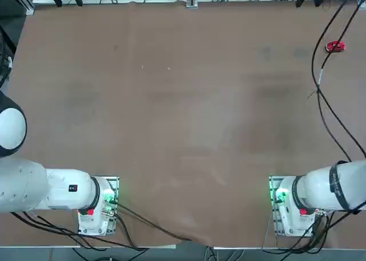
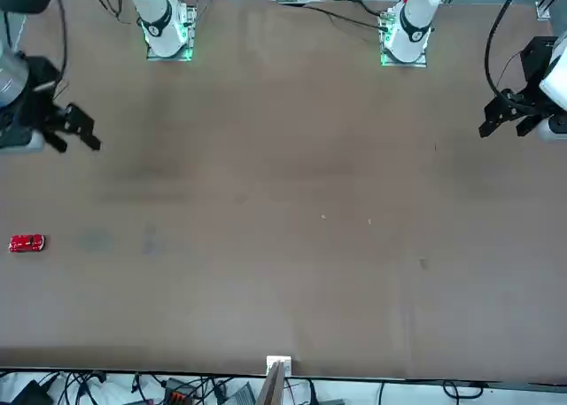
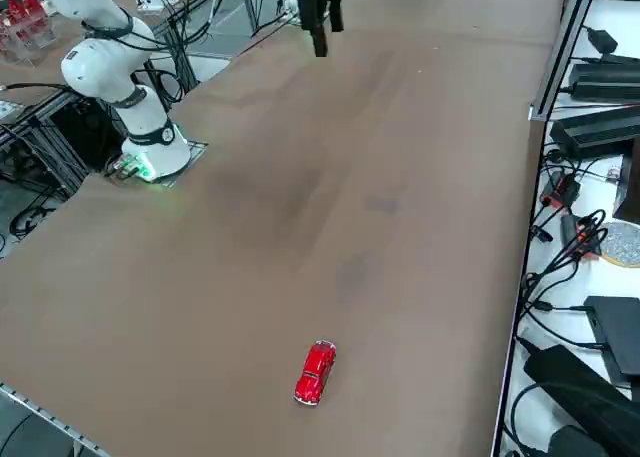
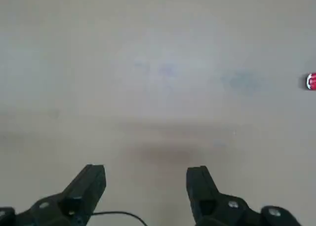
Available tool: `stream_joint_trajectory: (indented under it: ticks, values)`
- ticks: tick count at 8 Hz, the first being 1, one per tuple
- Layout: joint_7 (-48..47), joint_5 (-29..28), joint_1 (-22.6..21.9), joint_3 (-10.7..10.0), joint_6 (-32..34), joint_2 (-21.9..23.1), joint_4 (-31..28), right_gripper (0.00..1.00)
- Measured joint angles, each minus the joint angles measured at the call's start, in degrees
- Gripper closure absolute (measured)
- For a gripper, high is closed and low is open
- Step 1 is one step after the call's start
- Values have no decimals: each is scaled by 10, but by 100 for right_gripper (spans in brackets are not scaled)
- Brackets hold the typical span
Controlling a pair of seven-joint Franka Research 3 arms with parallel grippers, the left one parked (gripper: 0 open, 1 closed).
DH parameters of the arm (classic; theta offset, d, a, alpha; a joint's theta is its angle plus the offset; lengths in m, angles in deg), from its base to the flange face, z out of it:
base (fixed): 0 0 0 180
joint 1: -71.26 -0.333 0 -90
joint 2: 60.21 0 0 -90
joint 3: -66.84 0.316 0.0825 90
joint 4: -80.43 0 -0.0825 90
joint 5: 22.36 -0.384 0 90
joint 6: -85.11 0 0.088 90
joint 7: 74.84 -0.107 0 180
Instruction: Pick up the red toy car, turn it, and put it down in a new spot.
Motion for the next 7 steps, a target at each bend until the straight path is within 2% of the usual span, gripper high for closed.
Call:
stream_joint_trajectory:
  ticks: [1,3,5,7]
  values:
    - [0,11,0,4,7,14,-8,0]
    - [3,14,15,9,53,19,12,0]
    - [8,14,45,34,70,12,27,0]
    - [8,14,48,42,71,1,28,0]
